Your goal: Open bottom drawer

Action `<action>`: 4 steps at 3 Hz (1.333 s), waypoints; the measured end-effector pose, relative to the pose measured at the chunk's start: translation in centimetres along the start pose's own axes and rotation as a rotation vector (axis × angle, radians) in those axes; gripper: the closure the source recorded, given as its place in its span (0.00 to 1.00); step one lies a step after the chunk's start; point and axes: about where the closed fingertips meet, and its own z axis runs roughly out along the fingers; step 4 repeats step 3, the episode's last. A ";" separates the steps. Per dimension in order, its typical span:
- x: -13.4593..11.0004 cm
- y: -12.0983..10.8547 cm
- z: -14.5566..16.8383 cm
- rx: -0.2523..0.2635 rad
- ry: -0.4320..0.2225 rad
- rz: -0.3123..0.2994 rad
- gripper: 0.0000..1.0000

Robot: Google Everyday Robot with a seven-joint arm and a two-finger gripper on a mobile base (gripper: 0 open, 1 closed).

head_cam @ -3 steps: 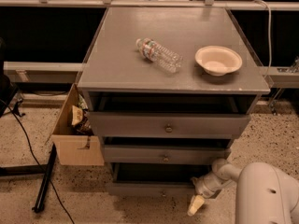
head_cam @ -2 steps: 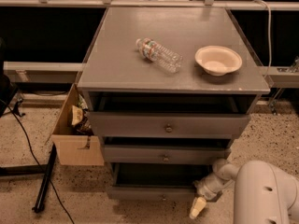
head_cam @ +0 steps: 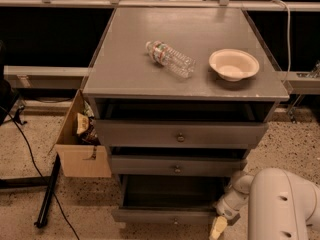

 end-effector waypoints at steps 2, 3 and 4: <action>1.1 3.1 -2.0 -0.073 0.033 0.036 0.00; 1.1 3.4 -2.1 -0.082 0.033 0.038 0.00; 1.1 3.4 -2.1 -0.082 0.033 0.038 0.00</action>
Offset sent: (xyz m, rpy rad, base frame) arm -0.0316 -0.0162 0.0494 0.0099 0.1229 0.0082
